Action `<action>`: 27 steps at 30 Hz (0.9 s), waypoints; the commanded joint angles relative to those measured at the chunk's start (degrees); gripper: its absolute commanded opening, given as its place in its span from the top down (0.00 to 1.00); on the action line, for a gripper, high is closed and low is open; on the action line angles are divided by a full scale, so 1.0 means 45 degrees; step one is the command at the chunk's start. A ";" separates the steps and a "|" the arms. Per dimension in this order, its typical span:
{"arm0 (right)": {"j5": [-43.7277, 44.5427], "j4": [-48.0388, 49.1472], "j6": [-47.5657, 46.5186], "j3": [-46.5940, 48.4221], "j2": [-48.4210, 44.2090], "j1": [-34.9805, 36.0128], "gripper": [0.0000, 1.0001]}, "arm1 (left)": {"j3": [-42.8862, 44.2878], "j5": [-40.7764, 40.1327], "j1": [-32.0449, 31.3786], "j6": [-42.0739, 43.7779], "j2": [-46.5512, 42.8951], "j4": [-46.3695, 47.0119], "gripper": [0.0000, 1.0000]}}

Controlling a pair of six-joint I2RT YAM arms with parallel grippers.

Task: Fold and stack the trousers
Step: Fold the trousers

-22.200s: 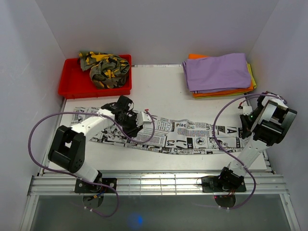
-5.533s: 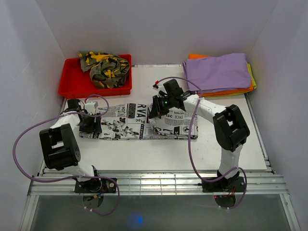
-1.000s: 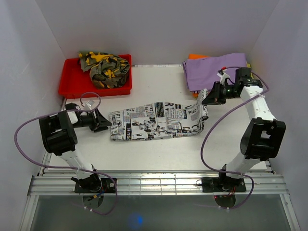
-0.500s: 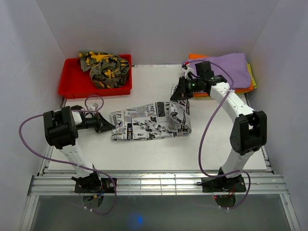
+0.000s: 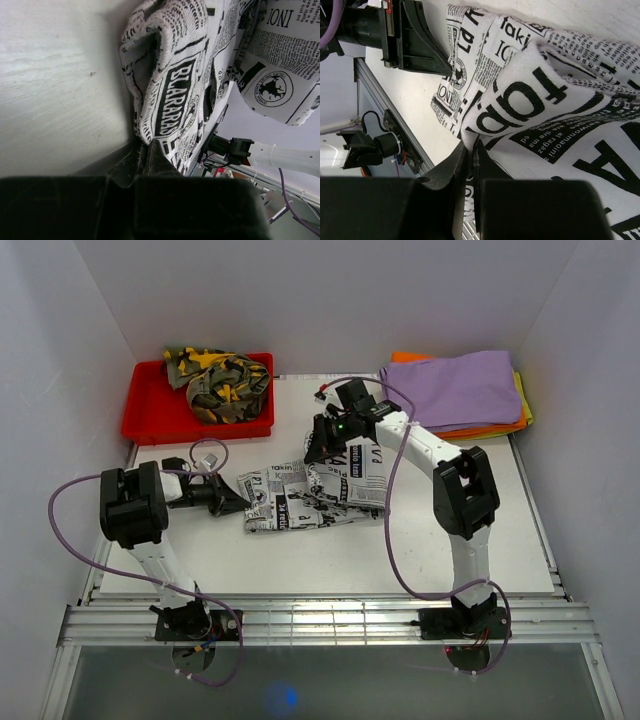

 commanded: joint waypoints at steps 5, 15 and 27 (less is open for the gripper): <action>0.0275 0.0829 0.0693 0.1533 0.1036 0.1217 0.92 | -0.0455 -0.2081 -0.0992 -0.0186 -0.0119 0.0670 1.00; 0.0041 0.1200 0.1532 0.2180 0.1819 0.2076 0.92 | -0.0572 -0.2998 -0.1657 -0.0498 -0.0060 0.0983 1.00; 0.0080 0.1298 0.2255 0.2335 0.2307 0.2839 0.92 | -0.0415 -0.3624 -0.1969 -0.0694 0.0096 0.1061 1.00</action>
